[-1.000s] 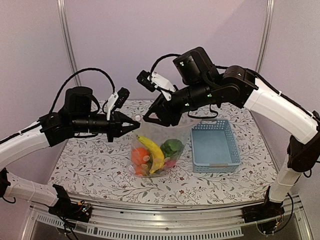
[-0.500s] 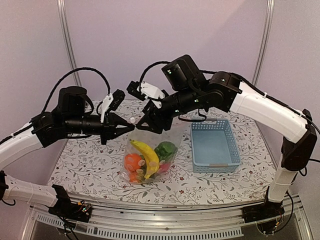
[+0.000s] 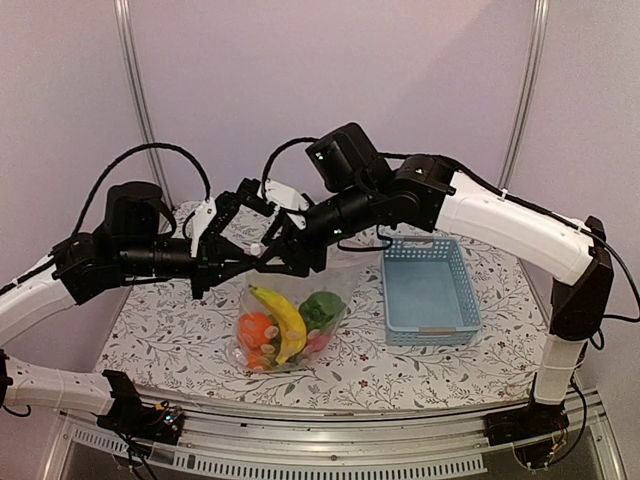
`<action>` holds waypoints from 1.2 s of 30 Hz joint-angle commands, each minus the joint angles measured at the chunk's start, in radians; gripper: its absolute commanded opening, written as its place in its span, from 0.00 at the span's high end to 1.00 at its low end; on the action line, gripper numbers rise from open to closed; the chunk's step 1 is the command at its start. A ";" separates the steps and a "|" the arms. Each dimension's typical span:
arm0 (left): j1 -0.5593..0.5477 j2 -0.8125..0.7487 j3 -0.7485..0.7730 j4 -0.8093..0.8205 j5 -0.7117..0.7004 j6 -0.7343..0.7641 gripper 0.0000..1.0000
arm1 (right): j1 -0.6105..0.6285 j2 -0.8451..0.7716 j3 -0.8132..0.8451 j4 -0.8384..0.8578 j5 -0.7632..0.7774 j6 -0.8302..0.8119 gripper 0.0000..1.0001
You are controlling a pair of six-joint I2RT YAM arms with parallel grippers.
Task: Place the food in the zip-top bag and seal the zipper
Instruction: Pass from the left arm to the right
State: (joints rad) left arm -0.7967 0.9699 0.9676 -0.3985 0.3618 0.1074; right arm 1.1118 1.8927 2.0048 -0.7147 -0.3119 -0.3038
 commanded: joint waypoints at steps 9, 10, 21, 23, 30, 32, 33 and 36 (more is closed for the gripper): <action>-0.013 -0.026 -0.035 0.022 -0.016 0.055 1.00 | 0.002 0.034 0.045 0.005 -0.126 0.030 0.64; -0.012 -0.028 -0.037 0.029 -0.018 0.055 1.00 | 0.002 0.032 0.045 0.004 -0.122 0.029 0.67; -0.011 -0.019 -0.048 0.063 -0.008 0.037 1.00 | 0.002 0.016 0.038 0.006 -0.028 0.025 0.83; -0.011 -0.019 -0.047 0.067 -0.006 0.037 1.00 | 0.002 0.016 0.038 0.006 -0.008 0.025 0.86; -0.010 -0.018 -0.044 0.084 -0.023 0.023 0.80 | 0.002 0.007 0.038 -0.001 -0.005 0.021 0.91; -0.011 -0.023 -0.046 0.102 -0.029 0.022 0.81 | 0.002 0.005 0.036 -0.008 -0.010 0.020 0.91; -0.011 -0.023 -0.045 0.106 -0.029 0.023 0.83 | 0.002 0.005 0.036 -0.009 -0.010 0.020 0.91; -0.011 -0.013 -0.039 0.105 -0.018 0.024 0.90 | 0.002 0.002 0.037 -0.014 -0.011 0.023 0.91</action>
State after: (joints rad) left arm -0.7986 0.9543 0.9283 -0.3561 0.3431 0.1341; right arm 1.1110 1.9141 2.0251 -0.7055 -0.3279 -0.2817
